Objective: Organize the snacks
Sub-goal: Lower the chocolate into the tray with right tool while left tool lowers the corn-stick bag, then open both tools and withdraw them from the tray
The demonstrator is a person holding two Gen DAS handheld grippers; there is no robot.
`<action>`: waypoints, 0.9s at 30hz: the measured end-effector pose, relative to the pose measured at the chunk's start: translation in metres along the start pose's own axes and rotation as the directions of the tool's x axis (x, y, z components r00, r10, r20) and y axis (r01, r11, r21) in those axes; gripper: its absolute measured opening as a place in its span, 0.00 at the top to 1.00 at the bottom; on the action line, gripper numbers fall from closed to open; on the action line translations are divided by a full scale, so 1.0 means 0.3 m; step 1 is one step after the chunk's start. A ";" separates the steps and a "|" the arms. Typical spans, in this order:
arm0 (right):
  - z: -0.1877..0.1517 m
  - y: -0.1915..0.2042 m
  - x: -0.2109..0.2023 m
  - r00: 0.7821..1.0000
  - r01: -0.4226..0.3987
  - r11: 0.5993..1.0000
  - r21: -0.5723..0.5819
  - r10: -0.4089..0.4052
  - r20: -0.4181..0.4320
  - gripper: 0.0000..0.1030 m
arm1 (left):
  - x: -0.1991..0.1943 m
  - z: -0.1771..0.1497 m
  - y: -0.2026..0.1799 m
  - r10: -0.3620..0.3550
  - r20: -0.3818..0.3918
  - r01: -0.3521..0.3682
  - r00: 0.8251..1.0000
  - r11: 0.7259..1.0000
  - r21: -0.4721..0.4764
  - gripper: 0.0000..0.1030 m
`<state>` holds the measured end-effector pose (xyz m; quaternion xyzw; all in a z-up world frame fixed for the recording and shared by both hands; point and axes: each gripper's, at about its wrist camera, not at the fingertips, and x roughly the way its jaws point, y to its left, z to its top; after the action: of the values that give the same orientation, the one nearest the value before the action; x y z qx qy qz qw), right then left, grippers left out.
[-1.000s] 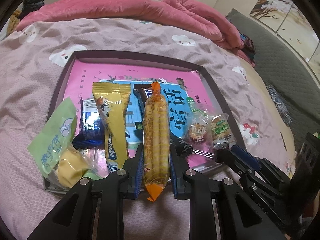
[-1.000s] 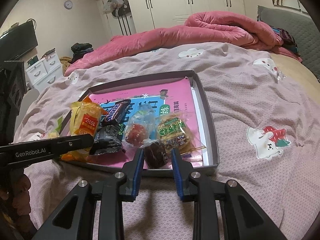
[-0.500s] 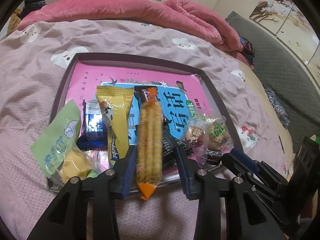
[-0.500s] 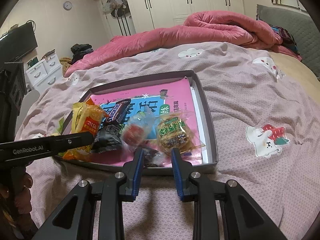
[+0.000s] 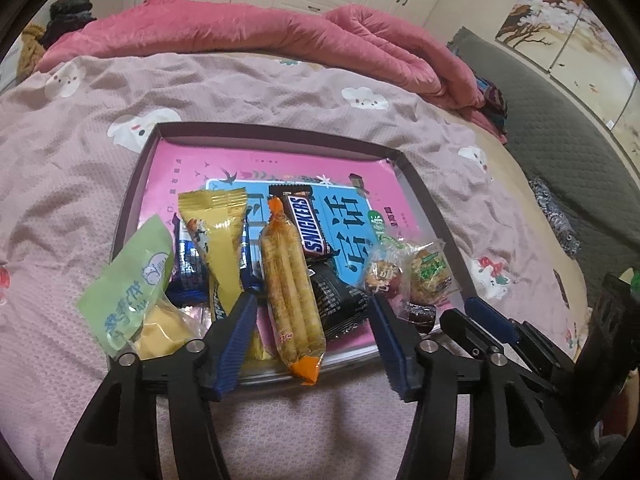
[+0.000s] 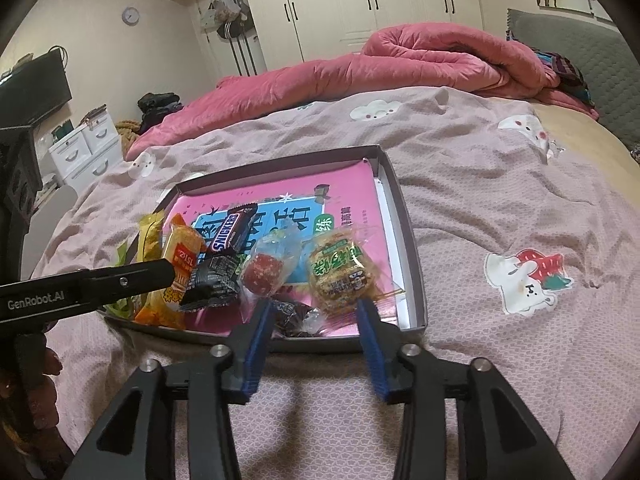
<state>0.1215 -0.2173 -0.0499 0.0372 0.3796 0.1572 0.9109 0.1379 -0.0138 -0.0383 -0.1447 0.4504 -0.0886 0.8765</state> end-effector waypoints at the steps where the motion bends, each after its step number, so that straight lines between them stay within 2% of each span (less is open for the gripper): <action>1: 0.002 -0.002 -0.003 1.000 0.005 1.000 0.002 -0.005 0.003 0.55 | -0.005 0.001 -0.002 0.004 0.003 -0.004 1.000 1.000 0.003 0.39; 6: 0.010 -0.008 -0.022 0.999 0.028 1.000 0.009 -0.028 0.016 0.48 | -0.029 -0.001 -0.007 0.007 0.012 -0.007 1.000 1.000 0.009 0.32; 8: 0.015 -0.007 -0.035 0.999 0.041 0.999 0.011 -0.041 0.023 0.40 | -0.041 -0.003 -0.015 0.012 0.012 -0.012 1.000 1.000 0.016 0.30; 9: 0.018 -0.005 -0.046 0.999 0.042 0.999 0.011 -0.043 0.031 0.40 | -0.048 -0.005 -0.017 0.016 0.014 -0.016 1.000 1.000 0.020 0.28; 12: 0.028 0.005 -0.078 0.998 0.043 0.999 0.004 -0.043 0.050 0.37 | -0.075 -0.015 -0.025 0.029 0.020 -0.030 0.999 0.999 0.030 0.27; 20: 0.032 0.043 -0.158 0.996 0.039 0.999 -0.011 -0.038 0.078 0.23 | -0.146 -0.071 -0.023 0.052 0.016 -0.052 0.999 0.998 0.028 0.24; 23: 0.018 0.063 -0.184 0.997 0.035 0.999 -0.023 -0.033 0.067 0.17 | -0.173 -0.098 -0.029 0.063 0.007 -0.063 0.998 0.998 0.028 0.24; 27: -0.029 0.089 -0.203 1.000 0.014 1.000 -0.023 -0.014 0.021 0.14 | -0.212 -0.139 -0.031 0.088 0.004 -0.088 0.996 0.996 0.015 0.24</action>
<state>0.0681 -0.2116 -0.0097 0.0256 0.3686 0.1548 0.9163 0.0671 -0.0116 -0.0097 -0.1181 0.4543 -0.0532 0.8814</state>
